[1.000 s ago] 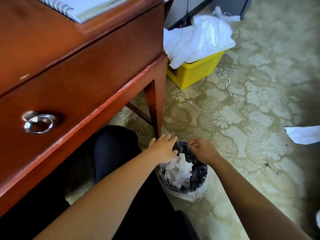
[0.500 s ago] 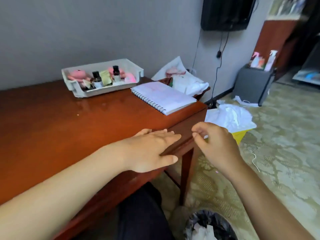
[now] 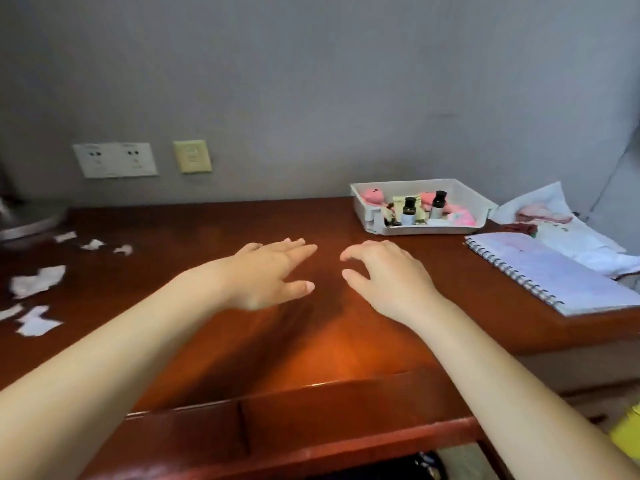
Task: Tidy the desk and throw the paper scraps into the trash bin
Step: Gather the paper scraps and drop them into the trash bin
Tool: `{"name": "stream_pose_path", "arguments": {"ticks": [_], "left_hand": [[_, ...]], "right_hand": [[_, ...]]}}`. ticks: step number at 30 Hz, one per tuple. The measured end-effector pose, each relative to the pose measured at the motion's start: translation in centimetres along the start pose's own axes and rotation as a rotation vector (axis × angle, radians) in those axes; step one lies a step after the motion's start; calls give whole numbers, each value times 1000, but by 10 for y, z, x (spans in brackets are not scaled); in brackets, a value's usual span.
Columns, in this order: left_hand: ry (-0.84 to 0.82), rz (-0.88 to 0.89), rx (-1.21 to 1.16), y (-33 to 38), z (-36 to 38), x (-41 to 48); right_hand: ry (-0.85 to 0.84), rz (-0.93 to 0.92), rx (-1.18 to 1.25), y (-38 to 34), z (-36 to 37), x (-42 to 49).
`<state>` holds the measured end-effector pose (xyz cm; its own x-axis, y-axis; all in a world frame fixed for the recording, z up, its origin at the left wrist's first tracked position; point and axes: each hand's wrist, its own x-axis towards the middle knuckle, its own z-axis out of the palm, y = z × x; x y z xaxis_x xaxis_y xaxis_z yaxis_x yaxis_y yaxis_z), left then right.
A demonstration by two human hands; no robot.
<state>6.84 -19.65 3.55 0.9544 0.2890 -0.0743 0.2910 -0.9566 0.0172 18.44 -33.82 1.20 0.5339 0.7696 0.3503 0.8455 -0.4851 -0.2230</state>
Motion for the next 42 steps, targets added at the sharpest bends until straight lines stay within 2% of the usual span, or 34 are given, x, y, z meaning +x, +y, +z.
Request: {"name": "stream_pose_path", "arguments": {"ticks": [8, 13, 20, 24, 29, 34, 38, 42], "left_hand": [[-60, -379, -1, -128, 18, -91], [-46, -579, -76, -191, 40, -153], [13, -826, -127, -257, 81, -194], [22, -848, -173, -282, 91, -189], [106, -740, -151, -304, 90, -167], [149, -687, -188, -328, 89, -148], [161, -618, -176, -345, 84, -133], [169, -525, -182, -355, 81, -116]], "right_hand": [[-236, -341, 26, -133, 62, 75], [-410, -485, 161, -209, 97, 90], [-515, -623, 235, -286, 140, 102], [-536, -636, 263, -309, 156, 115], [-463, -674, 272, -321, 168, 129], [-470, -672, 298, -316, 178, 144], [-414, -614, 306, -298, 182, 165], [-243, -423, 432, -280, 187, 197]]}}
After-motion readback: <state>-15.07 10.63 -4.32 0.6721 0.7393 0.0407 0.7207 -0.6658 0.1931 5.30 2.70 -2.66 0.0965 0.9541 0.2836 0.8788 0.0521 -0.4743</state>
